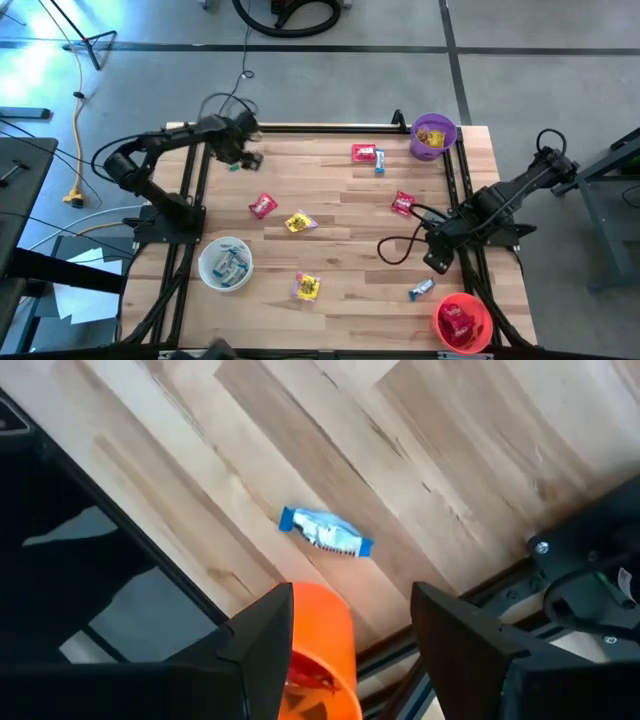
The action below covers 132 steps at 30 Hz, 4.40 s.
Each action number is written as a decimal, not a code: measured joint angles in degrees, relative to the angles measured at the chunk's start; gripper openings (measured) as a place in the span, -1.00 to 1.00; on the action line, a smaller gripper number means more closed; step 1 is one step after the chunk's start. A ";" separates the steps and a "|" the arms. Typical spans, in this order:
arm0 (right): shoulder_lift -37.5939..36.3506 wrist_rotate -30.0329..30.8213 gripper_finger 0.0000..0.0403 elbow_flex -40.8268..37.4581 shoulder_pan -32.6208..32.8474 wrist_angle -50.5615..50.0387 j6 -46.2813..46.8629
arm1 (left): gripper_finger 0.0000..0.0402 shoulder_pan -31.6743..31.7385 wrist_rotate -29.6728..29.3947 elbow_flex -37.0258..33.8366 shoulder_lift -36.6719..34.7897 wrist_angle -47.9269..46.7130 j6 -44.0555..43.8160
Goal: Sort candy
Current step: Put the white chocolate bar into the white bin
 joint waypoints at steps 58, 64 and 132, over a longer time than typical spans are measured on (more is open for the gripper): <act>-6.37 20.49 -0.02 -0.09 -11.08 2.12 -25.90 | 0.02 11.68 -3.07 17.64 24.37 -10.18 -13.44; -6.29 22.43 -0.02 -0.09 -18.51 9.15 -34.18 | -0.22 10.19 -1.38 17.57 24.41 -8.90 -8.19; -6.27 20.50 -0.02 -0.05 -28.45 17.54 -45.93 | -1.00 -77.64 10.66 -7.81 -21.86 -9.96 -56.96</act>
